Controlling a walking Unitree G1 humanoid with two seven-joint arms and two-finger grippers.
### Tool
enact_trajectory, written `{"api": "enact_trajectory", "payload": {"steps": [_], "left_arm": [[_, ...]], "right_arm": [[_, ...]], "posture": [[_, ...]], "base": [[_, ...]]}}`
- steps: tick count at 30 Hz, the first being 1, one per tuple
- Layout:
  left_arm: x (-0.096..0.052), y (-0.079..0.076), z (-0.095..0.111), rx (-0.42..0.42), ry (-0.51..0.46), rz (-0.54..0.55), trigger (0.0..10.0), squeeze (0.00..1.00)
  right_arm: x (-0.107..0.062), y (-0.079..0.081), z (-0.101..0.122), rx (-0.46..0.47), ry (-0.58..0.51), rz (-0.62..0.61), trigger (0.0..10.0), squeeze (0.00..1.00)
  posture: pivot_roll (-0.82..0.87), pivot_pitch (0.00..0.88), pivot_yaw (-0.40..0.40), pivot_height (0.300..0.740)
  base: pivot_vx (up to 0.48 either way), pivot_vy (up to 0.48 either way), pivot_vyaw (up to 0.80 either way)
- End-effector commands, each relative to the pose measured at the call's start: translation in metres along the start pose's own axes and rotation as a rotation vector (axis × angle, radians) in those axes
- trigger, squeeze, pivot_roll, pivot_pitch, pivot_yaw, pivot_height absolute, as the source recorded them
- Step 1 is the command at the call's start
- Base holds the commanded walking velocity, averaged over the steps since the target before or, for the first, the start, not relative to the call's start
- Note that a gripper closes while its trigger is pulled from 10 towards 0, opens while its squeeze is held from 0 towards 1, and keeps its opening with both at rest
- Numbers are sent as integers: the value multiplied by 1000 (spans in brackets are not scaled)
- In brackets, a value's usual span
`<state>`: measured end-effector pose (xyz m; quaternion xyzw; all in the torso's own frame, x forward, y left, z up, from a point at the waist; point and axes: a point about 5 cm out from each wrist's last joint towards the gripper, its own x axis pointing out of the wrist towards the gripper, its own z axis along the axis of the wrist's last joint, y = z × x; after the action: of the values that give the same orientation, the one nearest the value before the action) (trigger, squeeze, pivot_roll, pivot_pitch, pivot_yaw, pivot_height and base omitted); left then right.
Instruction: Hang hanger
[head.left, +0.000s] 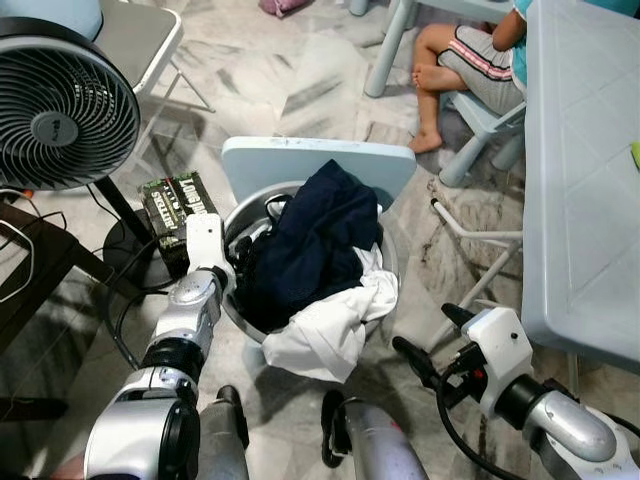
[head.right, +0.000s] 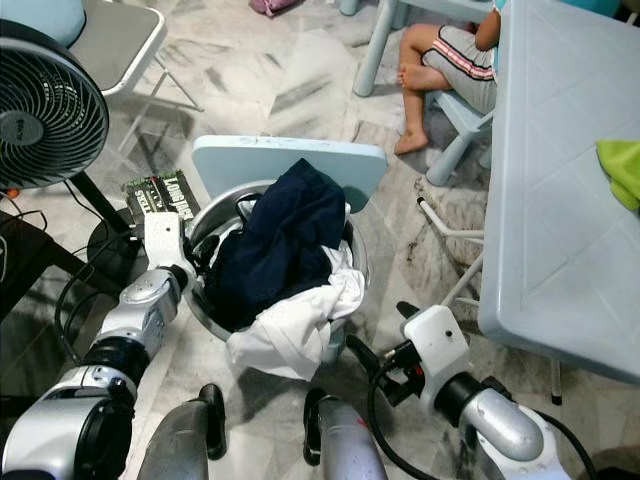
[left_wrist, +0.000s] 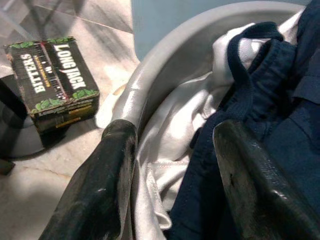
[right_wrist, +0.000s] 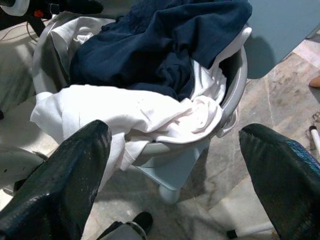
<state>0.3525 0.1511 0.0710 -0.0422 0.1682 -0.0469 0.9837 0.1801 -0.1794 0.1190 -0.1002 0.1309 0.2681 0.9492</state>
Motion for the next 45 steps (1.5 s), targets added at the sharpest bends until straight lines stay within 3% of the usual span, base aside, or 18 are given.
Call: {"api": "enact_trajectory", "payload": {"steps": [1, 4, 5, 8, 12, 14, 19, 28, 37, 38, 39, 40, 45], "left_arm": [[1, -15, -4, 50, 17, -46, 10000, 1000], [2, -21, 12, 92, -68, -42, 10000, 1000], [1, -25, 24, 106, -148, -34, 10000, 1000], [-1, -26, 28, 118, -184, -10, 10000, 1000], [-2, -27, 12, 94, -112, -1, 10000, 1000], [-2, -30, -5, 30, -9, -31, 10000, 1000], [-3, -39, -24, -28, 86, -73, 10000, 1000], [-2, -44, -28, -40, 128, -82, 10000, 1000], [-6, -17, -7, -48, -7, 96, 10000, 1000], [-7, -14, -6, -41, -13, 101, 10000, 933], [-7, -12, -6, -34, -13, 100, 10000, 933], [-6, -10, -9, -32, 8, 91, 10000, 0], [-4, -12, -22, -37, 110, 2, 10000, 0]], "right_arm": [[-5, -2, 1, -8, 3, -13, 10000, 0], [-4, -3, 1, -8, -1, -17, 10000, 0], [-3, -3, 1, -9, -2, -19, 10000, 0], [-1, -2, 1, -10, -5, -19, 10000, 0], [0, -2, 1, -11, -7, -18, 10000, 0], [0, -2, 1, -14, -7, -17, 10000, 0], [-7, -4, 2, -24, 1, -25, 10000, 0], [-22, 1, 1, -19, 36, -23, 10000, 0], [-32, 4, -2, -5, 70, -24, 10000, 0], [-32, 4, -2, -3, 72, -24, 10000, 0], [-32, 5, -2, -2, 72, -23, 10000, 0], [-32, 6, -2, 0, 72, -19, 10000, 0], [-33, 9, 0, 4, 74, -14, 10000, 0]], "posture": [[-212, 271, -94, 740], [-205, 269, -93, 740], [-205, 269, -93, 740], [-197, 267, -92, 740], [-196, 265, -94, 740], [-199, 265, -94, 740], [-233, 275, -100, 740], [-256, 314, -110, 740], [-248, 353, -118, 740], [-244, 356, -118, 740], [-243, 357, -119, 740], [-241, 359, -119, 740], [-271, 369, -130, 740]], "base": [[0, 0, 0], [0, 0, 0], [0, 0, 0], [0, 0, 0], [0, 0, 0], [0, 0, 0], [0, 0, 0], [0, 0, 0], [0, 0, 0], [0, 0, 0], [0, 0, 0], [0, 0, 0], [0, 0, 0]]}}
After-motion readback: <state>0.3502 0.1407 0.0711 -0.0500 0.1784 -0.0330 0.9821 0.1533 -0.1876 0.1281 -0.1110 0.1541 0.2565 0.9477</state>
